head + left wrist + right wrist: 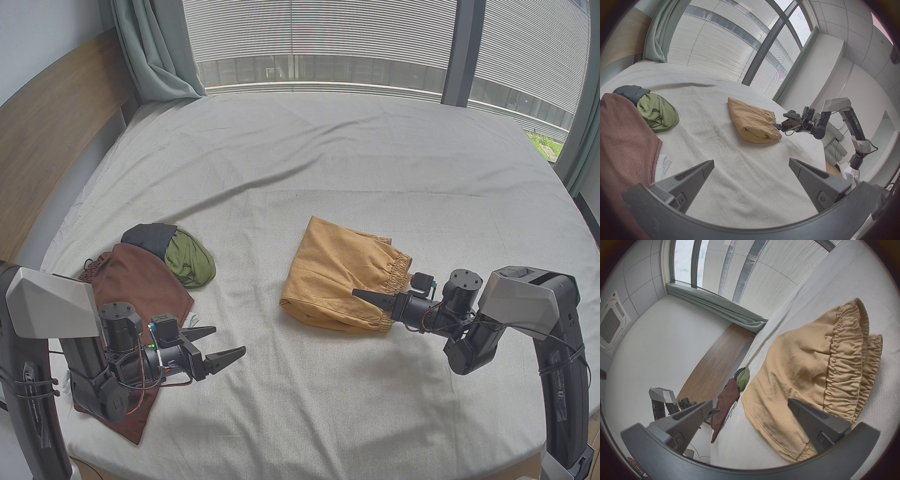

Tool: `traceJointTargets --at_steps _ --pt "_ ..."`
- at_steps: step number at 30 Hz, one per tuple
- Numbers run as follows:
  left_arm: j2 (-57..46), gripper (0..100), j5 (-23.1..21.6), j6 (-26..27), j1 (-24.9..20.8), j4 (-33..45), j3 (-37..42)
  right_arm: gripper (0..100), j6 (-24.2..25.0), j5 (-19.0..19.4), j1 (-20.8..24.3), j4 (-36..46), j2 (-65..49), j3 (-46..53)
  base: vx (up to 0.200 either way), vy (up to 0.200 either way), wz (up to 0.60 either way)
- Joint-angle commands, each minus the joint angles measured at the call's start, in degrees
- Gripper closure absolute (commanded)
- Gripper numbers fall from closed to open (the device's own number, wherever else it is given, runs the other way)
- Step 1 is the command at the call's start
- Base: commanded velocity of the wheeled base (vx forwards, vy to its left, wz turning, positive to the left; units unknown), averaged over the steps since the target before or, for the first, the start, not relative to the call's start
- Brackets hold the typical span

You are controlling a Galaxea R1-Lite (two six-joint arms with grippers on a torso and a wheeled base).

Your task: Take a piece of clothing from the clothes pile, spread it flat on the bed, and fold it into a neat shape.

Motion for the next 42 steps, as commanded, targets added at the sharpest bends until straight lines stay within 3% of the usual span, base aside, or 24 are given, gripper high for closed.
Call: traceJointTargets --at_steps 1,5,8,11,18,25,26,27,28,32,42 --pt "-0.39 0 0.00 -0.04 -0.07 -0.14 0.08 0 -0.08 -0.24 -0.25 -0.06 -4.45 2.04 0.000 0.000 0.00" --pt "-1.53 0 0.00 -0.04 -0.16 -0.14 0.52 0 -1.40 -0.24 -0.34 -0.15 -10.96 7.58 0.000 0.000 0.00" --pt "-2.23 0 0.00 0.05 -0.25 -0.14 0.87 0 -4.39 -0.24 -0.43 -0.15 -14.03 11.18 0.000 0.000 0.00" --pt "-4.34 0 -0.71 0.13 -0.78 -0.14 1.66 0 -10.63 -0.24 -1.31 -0.15 -20.01 18.92 0.000 0.000 0.00" --pt "-8.82 0 -2.55 1.98 -1.83 -0.14 2.98 0 -15.90 -0.24 -1.66 0.03 -32.67 30.25 0.000 0.000 0.00" --pt "-13.13 0 -2.82 5.85 -4.91 -0.05 3.25 0 -26.54 -0.33 -2.19 0.12 -40.40 40.19 0.000 0.000 0.00" --pt "-14.10 0 -2.82 6.73 -6.14 -0.05 3.51 0 -30.32 -0.33 -2.98 0.03 -41.37 43.00 0.000 0.000 0.00" --pt "-14.10 0 -2.82 6.73 -6.14 -0.05 3.51 0 -30.32 -0.33 -2.98 0.03 -41.37 43.00 0.000 0.000 0.00" --pt "-15.15 0 -2.82 7.17 -7.55 -0.05 4.12 0 -34.53 -0.33 -3.94 0.12 -41.90 45.37 0.000 0.000 0.00" --pt "-17.96 0 -2.73 6.81 -11.15 0.03 4.56 0 -40.69 -1.38 -6.67 0.03 -42.16 48.89 0.000 0.000 0.00" --pt "-27.19 0 -2.20 6.02 -18.36 0.03 9.13 0 -41.83 -2.52 -9.13 0.12 -49.98 56.09 0.000 0.000 0.00"
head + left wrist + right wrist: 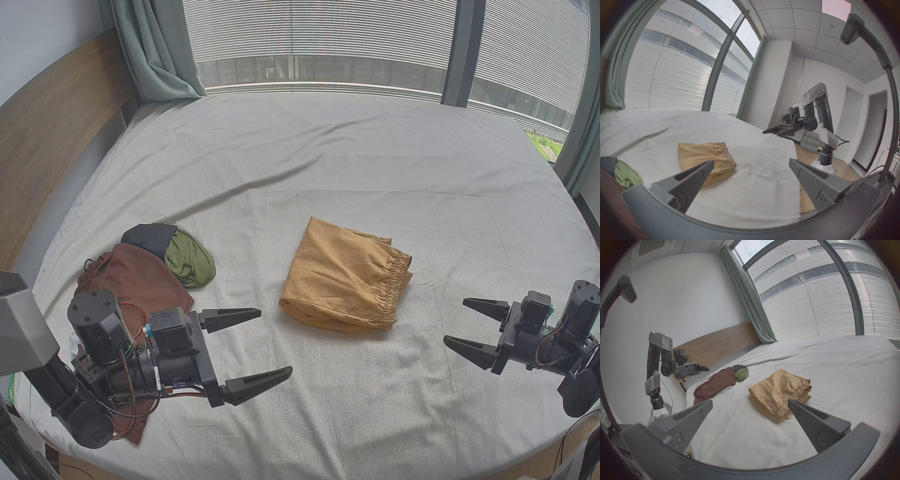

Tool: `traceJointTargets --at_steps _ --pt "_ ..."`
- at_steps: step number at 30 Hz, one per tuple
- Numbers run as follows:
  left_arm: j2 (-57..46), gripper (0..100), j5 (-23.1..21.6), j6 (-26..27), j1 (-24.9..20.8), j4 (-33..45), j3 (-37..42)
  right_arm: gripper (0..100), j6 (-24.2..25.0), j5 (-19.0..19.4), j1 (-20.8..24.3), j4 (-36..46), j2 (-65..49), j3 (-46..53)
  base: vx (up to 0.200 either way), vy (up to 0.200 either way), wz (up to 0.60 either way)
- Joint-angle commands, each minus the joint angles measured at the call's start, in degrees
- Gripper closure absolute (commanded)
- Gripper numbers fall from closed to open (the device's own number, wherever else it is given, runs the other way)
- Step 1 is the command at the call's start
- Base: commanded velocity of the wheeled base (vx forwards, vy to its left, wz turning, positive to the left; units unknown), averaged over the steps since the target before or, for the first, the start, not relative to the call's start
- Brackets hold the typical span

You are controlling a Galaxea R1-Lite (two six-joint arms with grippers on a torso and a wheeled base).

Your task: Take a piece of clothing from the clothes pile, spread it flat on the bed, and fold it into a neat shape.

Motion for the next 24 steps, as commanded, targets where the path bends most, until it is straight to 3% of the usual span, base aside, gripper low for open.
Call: traceJointTargets --at_steps 1,10,19,24 --pt "-7.77 0 0.32 -1.10 -2.88 -0.04 3.63 0 -0.48 -0.11 -1.74 0.03 -5.90 5.23 0.000 0.000 0.00" --pt "-17.88 0 0.59 -1.90 -2.35 0.05 11.36 0 -1.62 0.15 -3.24 1.70 -13.89 6.63 0.000 0.000 0.00" --pt "-27.11 0 8.50 -5.32 -1.56 0.40 16.37 0 -1.45 0.51 -3.24 10.14 -27.25 6.63 0.000 0.000 0.00" --pt "-31.59 0 13.16 -7.96 1.16 1.98 16.37 0 -0.83 0.86 -3.50 14.71 -35.43 6.63 0.000 0.000 0.00"
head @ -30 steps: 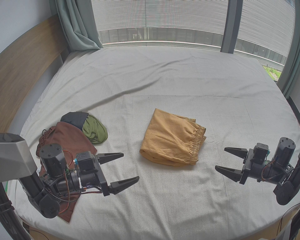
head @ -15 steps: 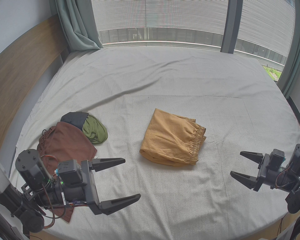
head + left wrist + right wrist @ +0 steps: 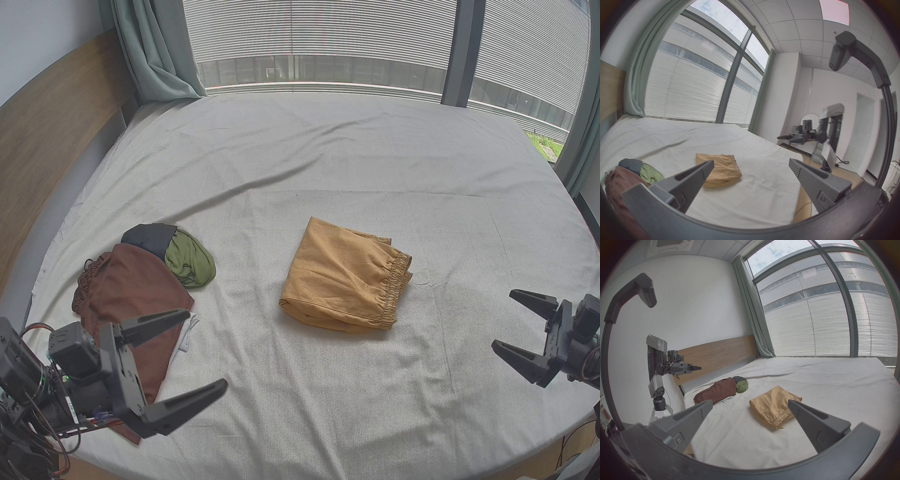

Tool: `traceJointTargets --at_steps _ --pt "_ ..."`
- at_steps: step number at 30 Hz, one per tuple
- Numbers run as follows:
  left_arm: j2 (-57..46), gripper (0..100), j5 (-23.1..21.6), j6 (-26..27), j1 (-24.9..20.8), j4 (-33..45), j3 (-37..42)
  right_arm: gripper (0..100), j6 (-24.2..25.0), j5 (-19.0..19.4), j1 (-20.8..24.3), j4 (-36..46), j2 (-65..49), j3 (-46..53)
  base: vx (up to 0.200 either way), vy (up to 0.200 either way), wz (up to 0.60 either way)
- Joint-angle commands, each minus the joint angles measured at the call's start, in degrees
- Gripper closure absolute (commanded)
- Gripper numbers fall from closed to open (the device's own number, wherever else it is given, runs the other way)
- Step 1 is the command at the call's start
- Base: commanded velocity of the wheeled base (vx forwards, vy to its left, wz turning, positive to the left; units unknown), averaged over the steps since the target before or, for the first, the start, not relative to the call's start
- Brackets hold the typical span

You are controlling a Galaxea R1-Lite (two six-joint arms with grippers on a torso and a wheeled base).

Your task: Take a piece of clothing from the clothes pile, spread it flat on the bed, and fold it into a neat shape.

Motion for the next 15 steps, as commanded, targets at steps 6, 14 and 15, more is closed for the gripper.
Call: traceJointTargets --at_steps 6,14,15 --pt "-14.12 0 6.72 -1.49 7.86 12.08 1.27 0 4.70 0.25 -1.44 14.11 -25.70 0.99 0.000 0.000 0.00" --pt "-27.13 0 9.88 -0.44 10.41 26.05 1.27 0 12.70 0.33 -0.91 25.01 -40.11 0.90 0.000 0.000 0.00" --pt "-30.82 0 10.32 -0.53 10.41 29.30 1.27 0 14.02 0.33 -0.91 27.29 -42.83 0.64 0.000 0.000 0.00"
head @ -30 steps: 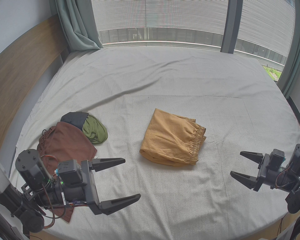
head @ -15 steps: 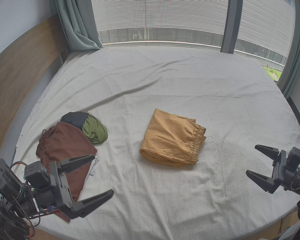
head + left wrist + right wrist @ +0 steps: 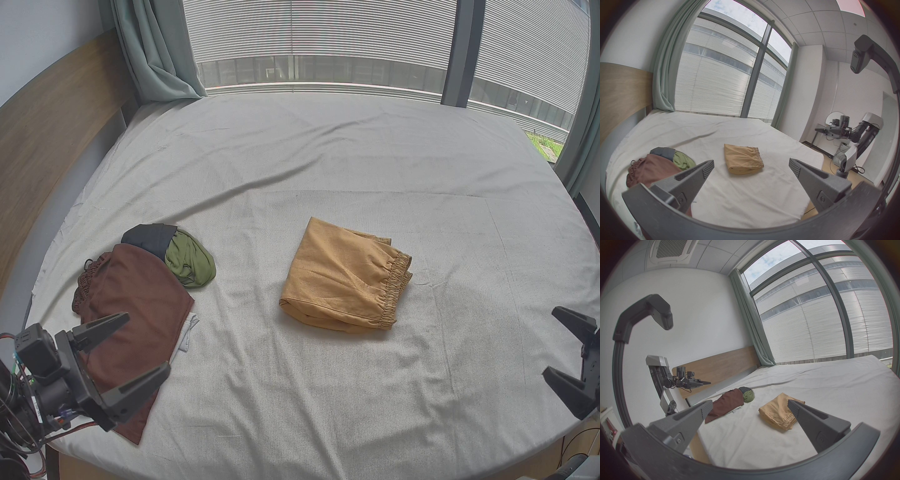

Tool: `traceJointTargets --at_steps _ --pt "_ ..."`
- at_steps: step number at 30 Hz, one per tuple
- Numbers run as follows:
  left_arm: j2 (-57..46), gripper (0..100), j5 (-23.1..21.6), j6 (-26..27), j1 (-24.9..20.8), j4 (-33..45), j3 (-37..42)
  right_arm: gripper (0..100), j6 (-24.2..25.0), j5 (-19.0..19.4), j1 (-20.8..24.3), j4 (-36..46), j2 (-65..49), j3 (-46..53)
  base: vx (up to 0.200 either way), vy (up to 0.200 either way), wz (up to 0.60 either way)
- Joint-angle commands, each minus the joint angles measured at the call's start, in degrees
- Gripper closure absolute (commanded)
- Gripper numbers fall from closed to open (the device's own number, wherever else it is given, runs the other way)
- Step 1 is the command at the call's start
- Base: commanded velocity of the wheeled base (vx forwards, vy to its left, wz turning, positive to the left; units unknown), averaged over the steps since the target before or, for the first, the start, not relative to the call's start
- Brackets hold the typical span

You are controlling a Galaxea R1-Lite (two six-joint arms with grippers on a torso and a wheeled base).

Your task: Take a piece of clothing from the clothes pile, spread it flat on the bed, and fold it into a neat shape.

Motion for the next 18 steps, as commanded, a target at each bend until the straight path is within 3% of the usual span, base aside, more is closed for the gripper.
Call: traceJointTargets --at_steps 1,5,18 --pt "-16.19 0 2.65 0.29 2.61 10.33 0.99 0 5.34 0.07 0.12 8.26 -15.90 0.55 0.000 0.000 0.00" --pt "-21.99 0 3.09 0.38 2.78 16.04 0.99 0 5.60 -0.02 -0.05 12.13 -20.82 0.90 0.000 0.000 0.00" --pt "-49.59 0 1.77 -0.23 7.88 42.32 0.99 0 6.39 -0.29 0.04 36.83 -45.87 0.99 0.000 0.000 0.00"
